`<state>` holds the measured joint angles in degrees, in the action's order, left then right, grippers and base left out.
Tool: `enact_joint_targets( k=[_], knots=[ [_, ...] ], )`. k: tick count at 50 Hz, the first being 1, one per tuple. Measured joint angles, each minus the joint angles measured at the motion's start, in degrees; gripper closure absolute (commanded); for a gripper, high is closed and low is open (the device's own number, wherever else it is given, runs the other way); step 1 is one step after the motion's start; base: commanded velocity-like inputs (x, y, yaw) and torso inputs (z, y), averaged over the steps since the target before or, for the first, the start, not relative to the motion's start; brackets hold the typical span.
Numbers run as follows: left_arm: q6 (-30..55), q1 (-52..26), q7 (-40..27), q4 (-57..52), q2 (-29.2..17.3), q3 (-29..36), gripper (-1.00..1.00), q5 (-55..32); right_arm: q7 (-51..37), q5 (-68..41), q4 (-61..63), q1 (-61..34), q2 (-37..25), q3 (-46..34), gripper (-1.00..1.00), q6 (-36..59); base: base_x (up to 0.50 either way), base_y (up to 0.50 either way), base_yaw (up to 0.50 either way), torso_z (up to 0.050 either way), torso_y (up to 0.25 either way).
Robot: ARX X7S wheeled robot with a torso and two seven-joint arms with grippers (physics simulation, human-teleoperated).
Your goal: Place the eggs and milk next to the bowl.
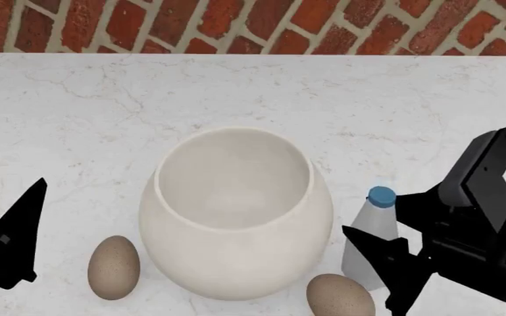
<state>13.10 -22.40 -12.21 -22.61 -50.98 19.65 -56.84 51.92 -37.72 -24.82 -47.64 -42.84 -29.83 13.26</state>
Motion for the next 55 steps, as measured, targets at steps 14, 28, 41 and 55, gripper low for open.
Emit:
enact_joint_targets(
  k=[14,28,41,55],
  knots=[
    [-0.06,0.51,-0.15,-0.53,-0.38,-0.17,-1.00,-0.06,0.74,0.18,-1.96,-0.10,0.80,-0.01,1.00,-1.33,0.00,0.00,0.00,0.001,0.000],
    [3.12,-7.24,0.30,5.16,5.37,3.59,-1.00,2.61,1.65,0.12,-4.07,-0.39,1.72,0.18,1.00,-2.78,0.00,0.00,0.00,0.000,0.000],
    [3.70,-9.93,1.13,7.89,7.55,5.16,-1.00,4.23,1.38,0.45,-3.56,0.28,1.51,0.00,-1.00,-2.80,0.00,0.00,0.00,0.000,0.000],
    [3.56,-10.42,1.49,8.76,8.12,5.54,-1.00,4.78,1.14,0.58,-2.56,0.31,1.02,-0.24,-1.00,-2.15,0.00,0.00,0.00,0.000,0.000]
  ],
)
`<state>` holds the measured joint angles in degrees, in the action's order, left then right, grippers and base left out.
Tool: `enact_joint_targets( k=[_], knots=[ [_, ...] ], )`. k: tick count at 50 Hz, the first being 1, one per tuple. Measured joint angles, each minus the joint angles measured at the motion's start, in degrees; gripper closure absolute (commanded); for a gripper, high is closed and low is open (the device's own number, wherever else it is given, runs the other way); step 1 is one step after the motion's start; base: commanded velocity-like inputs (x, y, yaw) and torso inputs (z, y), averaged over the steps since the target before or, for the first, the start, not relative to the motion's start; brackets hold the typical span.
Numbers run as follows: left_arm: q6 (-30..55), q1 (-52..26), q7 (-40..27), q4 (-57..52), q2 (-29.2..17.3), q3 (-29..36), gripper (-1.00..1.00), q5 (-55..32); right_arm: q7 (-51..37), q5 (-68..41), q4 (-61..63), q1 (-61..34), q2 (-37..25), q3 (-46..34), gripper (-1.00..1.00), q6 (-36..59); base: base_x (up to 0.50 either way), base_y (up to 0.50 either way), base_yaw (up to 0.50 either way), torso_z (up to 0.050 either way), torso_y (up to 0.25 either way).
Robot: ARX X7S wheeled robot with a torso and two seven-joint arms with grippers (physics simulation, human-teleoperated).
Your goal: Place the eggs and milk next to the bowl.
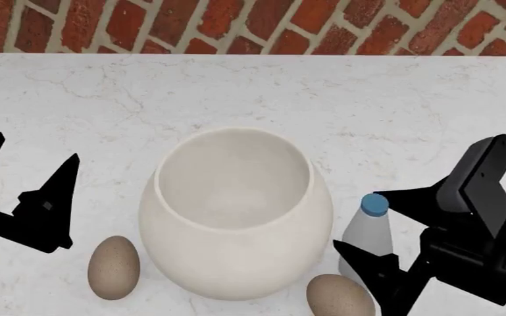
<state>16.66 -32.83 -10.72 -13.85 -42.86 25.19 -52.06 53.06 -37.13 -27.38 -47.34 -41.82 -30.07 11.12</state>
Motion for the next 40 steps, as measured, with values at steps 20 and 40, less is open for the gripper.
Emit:
enact_joint_targets(
  k=[20,40],
  knots=[
    [-0.06,0.01,-0.24,-0.55,-0.04,-0.19,-1.00,-0.27,-2.66,-2.82,8.90,2.01,-4.31,1.28,-1.00,3.85,0.00,0.00,0.00,0.000,0.000],
    [-0.46,0.28,-0.24,-1.23,-0.21,-0.58,-1.00,-0.69,-6.44,-6.22,18.45,3.54,-9.20,3.96,-1.00,6.85,0.00,0.00,0.00,0.000,0.000]
  ],
)
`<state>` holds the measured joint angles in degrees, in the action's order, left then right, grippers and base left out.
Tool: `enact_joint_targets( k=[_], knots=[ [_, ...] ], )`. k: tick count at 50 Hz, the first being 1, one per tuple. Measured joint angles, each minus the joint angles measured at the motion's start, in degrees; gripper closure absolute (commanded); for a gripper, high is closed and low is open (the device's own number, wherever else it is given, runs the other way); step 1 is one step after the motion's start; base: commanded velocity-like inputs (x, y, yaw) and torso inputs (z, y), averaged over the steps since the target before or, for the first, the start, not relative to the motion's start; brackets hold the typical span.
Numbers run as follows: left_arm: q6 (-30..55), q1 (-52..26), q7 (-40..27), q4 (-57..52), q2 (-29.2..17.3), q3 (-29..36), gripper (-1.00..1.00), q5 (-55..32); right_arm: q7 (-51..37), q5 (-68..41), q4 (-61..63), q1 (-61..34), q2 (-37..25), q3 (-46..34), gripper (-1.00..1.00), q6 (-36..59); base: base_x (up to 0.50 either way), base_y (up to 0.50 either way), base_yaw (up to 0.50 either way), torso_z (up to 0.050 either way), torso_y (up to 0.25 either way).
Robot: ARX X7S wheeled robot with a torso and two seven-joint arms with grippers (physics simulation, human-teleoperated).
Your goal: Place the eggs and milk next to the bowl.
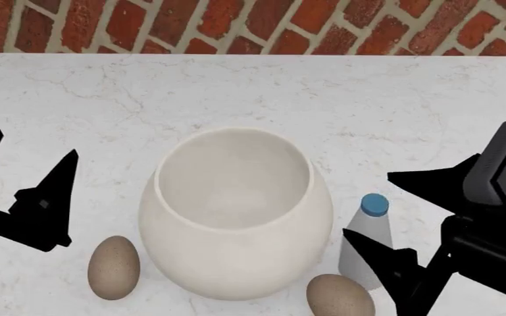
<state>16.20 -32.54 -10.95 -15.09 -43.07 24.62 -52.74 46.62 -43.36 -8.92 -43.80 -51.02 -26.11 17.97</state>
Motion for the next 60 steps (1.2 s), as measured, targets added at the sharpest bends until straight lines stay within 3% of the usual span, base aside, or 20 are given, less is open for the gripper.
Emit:
enact_joint_targets(
  k=[16,27,38,52,60],
  knots=[
    [-0.54,0.41,-0.95,-1.76,-1.12,-1.68,-1.00,-1.24,-5.24,-5.26,10.10,3.59,-6.03,5.36,-1.00,0.94,0.00,0.00,0.00,0.000,0.000],
    [-1.52,2.80,-3.17,-5.84,-4.05,-4.92,-1.00,-3.56,-13.15,-13.11,21.28,15.15,-14.44,16.12,-1.00,-2.01,0.00,0.00,0.00,0.000,0.000],
    [-3.04,6.89,-6.91,-11.35,-8.41,-9.91,-1.00,-6.61,-22.15,-18.44,33.40,35.04,-17.63,40.81,-1.00,-1.09,0.00,0.00,0.00,0.000,0.000],
    [-8.04,17.51,-10.27,-16.39,-13.73,-18.95,-1.00,-8.64,-28.35,-20.06,45.45,50.94,-12.20,76.07,-1.00,11.58,0.00,0.00,0.00,0.000,0.000],
    [-11.33,25.48,-11.32,-18.52,-15.85,-25.52,-1.00,-9.35,-30.52,-20.50,49.55,55.08,-8.16,91.49,-1.00,17.82,0.00,0.00,0.00,0.000,0.000]
  ],
)
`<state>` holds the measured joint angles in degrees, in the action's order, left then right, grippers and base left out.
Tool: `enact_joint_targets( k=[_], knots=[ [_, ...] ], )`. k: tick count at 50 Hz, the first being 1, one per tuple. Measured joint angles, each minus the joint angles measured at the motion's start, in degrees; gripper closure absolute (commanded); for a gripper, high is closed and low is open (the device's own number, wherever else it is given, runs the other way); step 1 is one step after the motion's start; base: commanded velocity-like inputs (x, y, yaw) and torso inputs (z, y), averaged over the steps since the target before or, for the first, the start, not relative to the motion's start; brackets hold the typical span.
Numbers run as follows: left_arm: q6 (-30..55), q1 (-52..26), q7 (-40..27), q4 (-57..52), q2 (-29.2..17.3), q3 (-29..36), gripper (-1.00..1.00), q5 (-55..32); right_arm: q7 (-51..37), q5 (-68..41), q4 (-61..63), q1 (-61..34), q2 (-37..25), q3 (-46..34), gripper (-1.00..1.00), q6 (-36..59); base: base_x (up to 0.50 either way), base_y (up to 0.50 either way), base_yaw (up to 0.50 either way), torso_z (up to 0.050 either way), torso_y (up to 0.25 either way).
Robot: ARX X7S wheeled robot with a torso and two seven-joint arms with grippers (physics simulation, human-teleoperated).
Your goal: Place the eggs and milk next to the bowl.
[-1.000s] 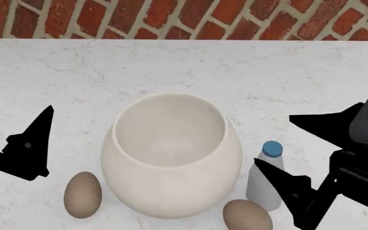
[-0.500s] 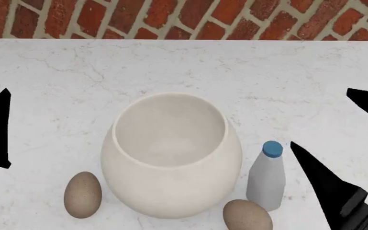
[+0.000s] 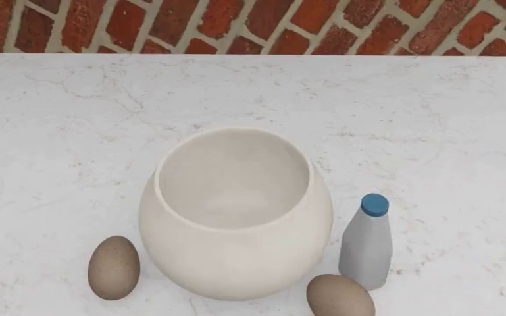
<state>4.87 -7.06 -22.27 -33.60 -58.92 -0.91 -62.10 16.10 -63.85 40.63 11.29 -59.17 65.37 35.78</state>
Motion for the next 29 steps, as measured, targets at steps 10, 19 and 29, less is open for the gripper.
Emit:
enact_joint_targets(
  k=[10,19,29],
  knots=[
    [-3.39,10.89,-0.35,-2.02,-0.70,-10.05,-1.00,-0.84,-2.40,-0.19,3.45,3.12,4.56,13.08,-1.00,5.38,0.00,0.00,0.00,0.000,0.000],
    [-5.49,20.20,0.71,-3.04,1.02,-19.38,-1.00,-1.17,-3.50,-1.21,6.48,5.60,7.21,22.29,-1.00,9.30,0.00,0.00,0.00,0.000,0.000],
    [-7.47,30.30,3.44,-4.37,5.77,-29.79,-1.00,-1.58,-2.33,-2.29,9.56,8.10,11.38,31.39,-1.00,11.85,0.00,0.00,0.00,0.000,0.000]
  ],
)
